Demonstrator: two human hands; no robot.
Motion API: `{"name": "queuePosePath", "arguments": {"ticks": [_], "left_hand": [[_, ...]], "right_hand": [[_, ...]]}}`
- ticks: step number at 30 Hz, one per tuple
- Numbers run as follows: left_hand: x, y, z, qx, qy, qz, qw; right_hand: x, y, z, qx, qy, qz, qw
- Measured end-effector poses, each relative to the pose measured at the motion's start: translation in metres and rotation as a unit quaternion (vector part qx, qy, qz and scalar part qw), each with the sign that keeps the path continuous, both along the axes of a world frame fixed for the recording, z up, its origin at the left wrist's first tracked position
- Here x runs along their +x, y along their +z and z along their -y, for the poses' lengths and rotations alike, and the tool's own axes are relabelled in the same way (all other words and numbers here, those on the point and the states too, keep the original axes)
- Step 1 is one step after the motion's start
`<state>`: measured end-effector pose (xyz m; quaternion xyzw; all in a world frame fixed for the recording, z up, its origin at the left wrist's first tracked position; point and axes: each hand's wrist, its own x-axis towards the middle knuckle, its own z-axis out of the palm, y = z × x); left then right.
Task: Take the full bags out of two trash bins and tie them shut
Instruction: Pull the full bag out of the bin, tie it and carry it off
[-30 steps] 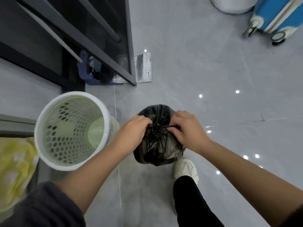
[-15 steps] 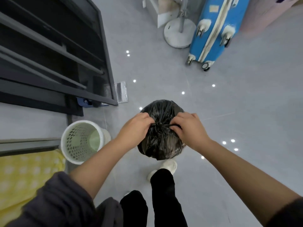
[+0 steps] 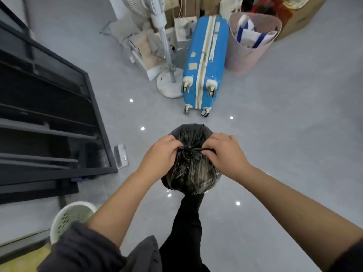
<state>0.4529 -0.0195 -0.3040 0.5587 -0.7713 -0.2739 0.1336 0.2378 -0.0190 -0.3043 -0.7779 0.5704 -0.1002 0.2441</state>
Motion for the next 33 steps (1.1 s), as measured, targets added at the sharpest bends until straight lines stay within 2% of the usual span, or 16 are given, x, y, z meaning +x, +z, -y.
{"name": "queuePosePath", "arguments": {"ticks": [12,25,33], "left_hand": [[-0.197,0.021,0.168,0.003,-0.057,-0.028,0.998],[-0.474,0.015,0.286,0.0,-0.015,-0.05,0.999],[-0.605,0.014,0.376,-0.007,-0.036,-0.064,0.997]], "right_hand": [[-0.192,0.026,0.143,0.003,-0.088,-0.006,0.996],[-0.462,0.027,0.258,0.004,-0.12,0.006,0.993],[-0.591,0.026,0.339,-0.002,-0.154,0.005,0.988]]}}
